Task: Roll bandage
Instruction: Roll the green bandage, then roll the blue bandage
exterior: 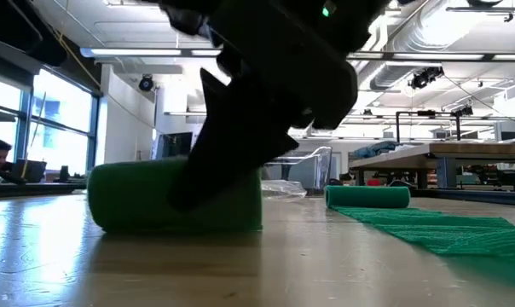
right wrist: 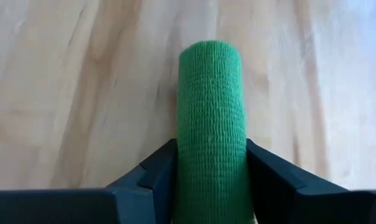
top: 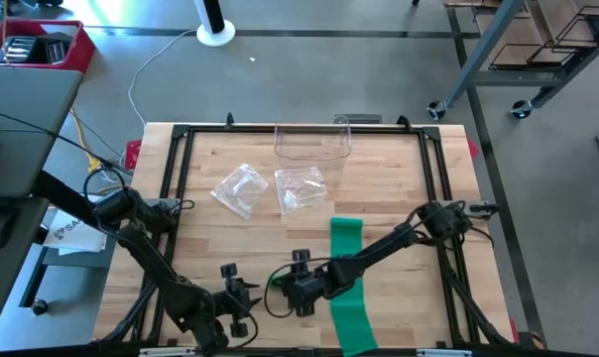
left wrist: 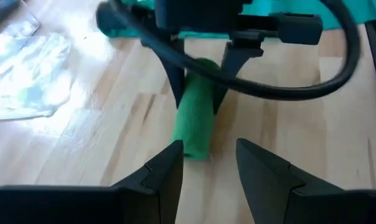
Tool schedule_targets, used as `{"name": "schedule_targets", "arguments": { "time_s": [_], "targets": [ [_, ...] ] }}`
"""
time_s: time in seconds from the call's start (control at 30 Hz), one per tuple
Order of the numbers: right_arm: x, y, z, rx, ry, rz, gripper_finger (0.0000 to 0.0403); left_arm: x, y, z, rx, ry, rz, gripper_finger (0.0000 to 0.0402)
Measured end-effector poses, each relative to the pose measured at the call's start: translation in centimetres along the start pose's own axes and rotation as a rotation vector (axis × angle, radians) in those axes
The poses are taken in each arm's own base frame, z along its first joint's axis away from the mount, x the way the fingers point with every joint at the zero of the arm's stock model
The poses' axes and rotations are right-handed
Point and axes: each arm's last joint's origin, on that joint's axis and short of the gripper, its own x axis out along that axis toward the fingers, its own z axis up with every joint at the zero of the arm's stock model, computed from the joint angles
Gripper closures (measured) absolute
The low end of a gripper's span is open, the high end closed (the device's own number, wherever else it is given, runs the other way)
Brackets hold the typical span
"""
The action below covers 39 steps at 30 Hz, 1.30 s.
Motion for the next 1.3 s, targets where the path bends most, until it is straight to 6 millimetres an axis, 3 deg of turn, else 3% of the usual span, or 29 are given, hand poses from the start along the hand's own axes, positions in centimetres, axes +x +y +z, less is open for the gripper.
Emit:
{"name": "schedule_targets", "arguments": {
  "time_s": [0.2, 0.3, 0.5, 0.7, 0.8, 0.93, 1.13, 1.3],
  "targets": [
    [0.5, -0.9, -0.2, 0.035, 0.049, 0.117, 0.0202, 0.0, 0.0, 0.0, -0.031, 0.002, 0.001, 0.0259],
    [-0.3, -1.3, 0.7, 0.042, 0.051, 0.160, 0.0188, 0.0, 0.0, -0.1, -0.040, 0.005, -0.002, 0.0259],
    [-3.9, -1.9, 2.6, 0.009, 0.007, 0.156, 0.0186, -0.2, -0.2, -0.3, -0.045, 0.008, -0.013, 0.0259],
    [-9.1, -2.0, 2.3, -0.058, 0.075, 0.001, 0.0188, -0.4, -0.3, -0.4, -0.074, 0.007, -0.020, 0.0259],
    [-11.0, -1.8, 0.9, -0.111, 0.142, -0.110, 0.0191, -0.4, -0.4, -0.4, -0.078, 0.006, -0.022, 0.0259],
    [-12.6, -2.6, -2.4, -0.074, 0.214, -0.195, 0.0192, -0.4, -0.5, -0.3, -0.094, -0.008, -0.029, 0.0259],
    [-13.9, -6.2, -8.1, 0.073, 0.203, -0.219, 0.0192, -0.4, -0.4, -0.2, -0.094, -0.036, -0.009, 0.0259],
    [-12.8, -9.8, -12.0, 0.186, 0.135, -0.205, 0.0192, -0.1, -0.3, 0.0, -0.104, -0.061, 0.006, 0.0259]
  ]
}}
